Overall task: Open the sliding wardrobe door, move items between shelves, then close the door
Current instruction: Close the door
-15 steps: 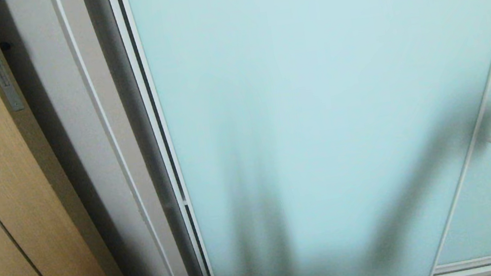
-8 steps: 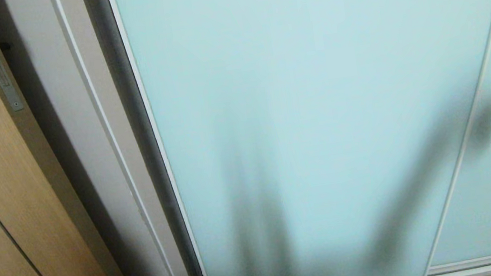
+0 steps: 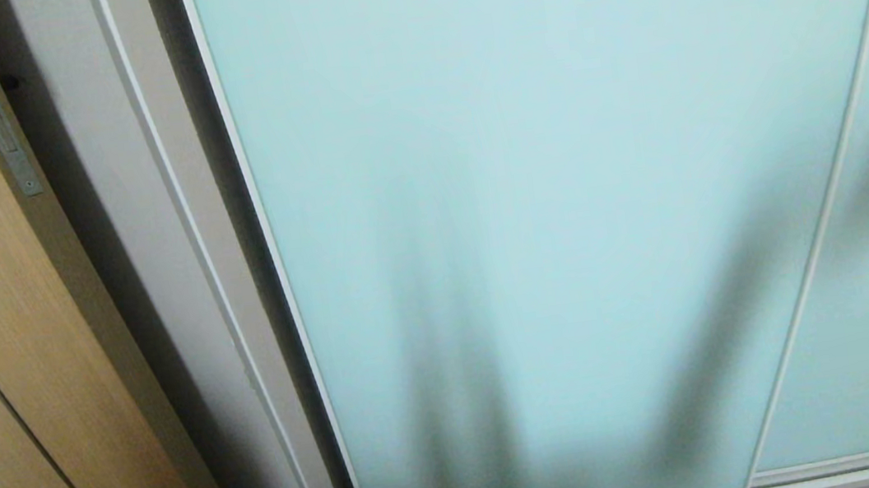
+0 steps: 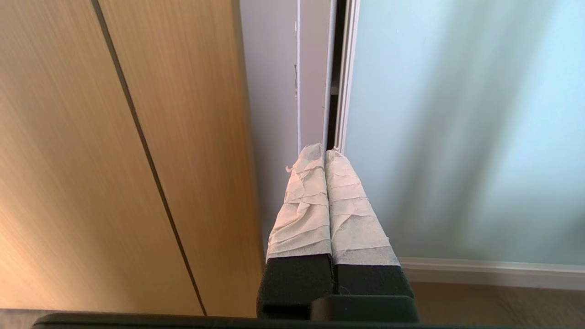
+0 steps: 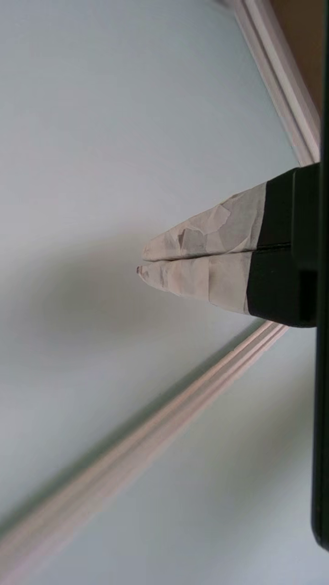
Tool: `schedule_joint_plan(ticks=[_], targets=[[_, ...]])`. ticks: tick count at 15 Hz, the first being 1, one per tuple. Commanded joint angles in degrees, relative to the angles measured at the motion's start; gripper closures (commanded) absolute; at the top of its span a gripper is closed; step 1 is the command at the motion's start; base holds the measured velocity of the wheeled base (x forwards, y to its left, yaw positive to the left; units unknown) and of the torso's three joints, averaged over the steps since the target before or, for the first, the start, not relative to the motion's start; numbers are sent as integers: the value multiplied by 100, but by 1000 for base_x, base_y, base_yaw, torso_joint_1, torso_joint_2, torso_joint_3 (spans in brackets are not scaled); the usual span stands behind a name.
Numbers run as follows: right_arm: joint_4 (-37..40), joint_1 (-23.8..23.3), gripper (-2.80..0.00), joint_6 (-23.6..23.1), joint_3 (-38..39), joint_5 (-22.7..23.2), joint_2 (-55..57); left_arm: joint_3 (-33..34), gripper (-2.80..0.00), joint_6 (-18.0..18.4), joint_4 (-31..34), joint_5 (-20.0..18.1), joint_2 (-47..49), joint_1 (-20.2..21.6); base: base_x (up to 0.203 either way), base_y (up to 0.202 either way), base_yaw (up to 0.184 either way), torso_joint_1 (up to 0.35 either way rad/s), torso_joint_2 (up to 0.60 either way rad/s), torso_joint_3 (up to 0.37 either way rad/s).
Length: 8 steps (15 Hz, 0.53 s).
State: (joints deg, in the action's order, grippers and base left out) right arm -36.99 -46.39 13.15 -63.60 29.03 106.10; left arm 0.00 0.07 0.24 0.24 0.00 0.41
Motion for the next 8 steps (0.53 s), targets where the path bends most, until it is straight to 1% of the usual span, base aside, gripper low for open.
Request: schedule_joint_plan(ticks=[1,2,3,4,6,8], targets=[[-92,-64,0,-80,471,-43,-1296,0,0,1,2,2,9,2,0,0,0,0,0,0],[-120,-12,0,-146,651,-60,-1723,9,0,-2,2,2,9,2,0,0,0,0,0,0],[-126,138,0,-218,864,-76,-2158,9,0,-2,2,2,9,2,0,0,0,0,0,0],[-132,417,0,-280,1165,-97,-2600,8,0,1,2,2,9,2,0,0,0,0,0,0],[-152,1211,0,-473,1906,-178,-3502,9,0,2,2,2,9,2,0,0,0,0,0,0],[-174,2271,0,-952,3003,-311,-4316,0,0,-2,2,2,9,2,0,0,0,0,0,0]])
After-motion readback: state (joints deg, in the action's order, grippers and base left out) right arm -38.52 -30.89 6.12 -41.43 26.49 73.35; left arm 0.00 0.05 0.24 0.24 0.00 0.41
